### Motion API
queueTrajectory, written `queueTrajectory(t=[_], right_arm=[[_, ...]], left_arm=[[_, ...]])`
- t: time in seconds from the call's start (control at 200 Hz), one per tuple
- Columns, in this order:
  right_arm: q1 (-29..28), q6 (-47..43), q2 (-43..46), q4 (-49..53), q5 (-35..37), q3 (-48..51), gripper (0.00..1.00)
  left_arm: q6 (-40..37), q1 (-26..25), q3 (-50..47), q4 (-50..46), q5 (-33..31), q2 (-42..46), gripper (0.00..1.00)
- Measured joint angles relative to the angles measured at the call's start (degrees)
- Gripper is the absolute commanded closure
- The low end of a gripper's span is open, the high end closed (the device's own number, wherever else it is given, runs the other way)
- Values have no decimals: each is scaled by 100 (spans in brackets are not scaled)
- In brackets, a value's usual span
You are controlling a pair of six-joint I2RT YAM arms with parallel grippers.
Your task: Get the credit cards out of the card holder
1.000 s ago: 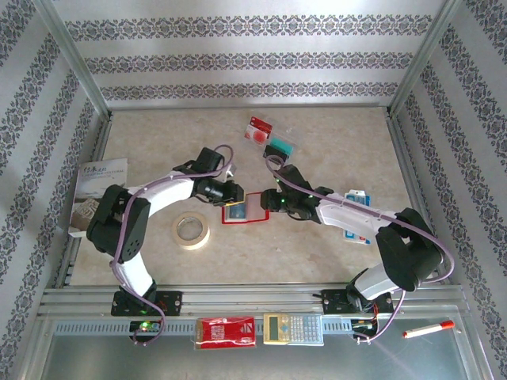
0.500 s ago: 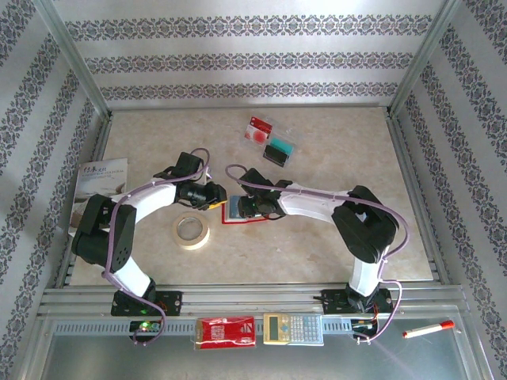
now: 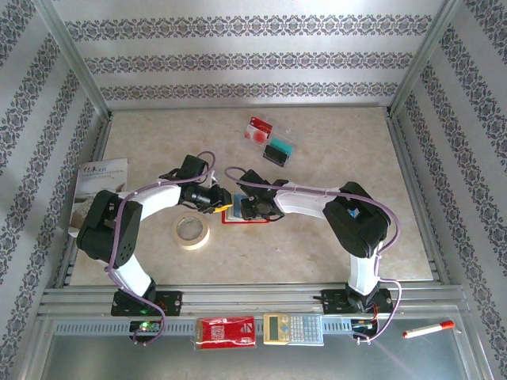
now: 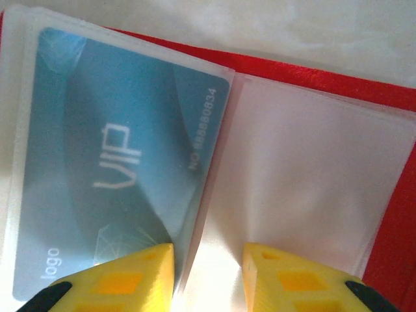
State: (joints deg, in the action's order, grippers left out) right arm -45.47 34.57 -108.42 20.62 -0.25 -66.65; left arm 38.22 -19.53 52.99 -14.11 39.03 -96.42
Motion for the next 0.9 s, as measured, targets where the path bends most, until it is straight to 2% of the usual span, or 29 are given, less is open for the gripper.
queueTrajectory(t=[0.899], right_arm=[[48,-2,-7,-15,-81,9,67]], left_arm=[[-20,-343,339,-24,-22,-356,76]])
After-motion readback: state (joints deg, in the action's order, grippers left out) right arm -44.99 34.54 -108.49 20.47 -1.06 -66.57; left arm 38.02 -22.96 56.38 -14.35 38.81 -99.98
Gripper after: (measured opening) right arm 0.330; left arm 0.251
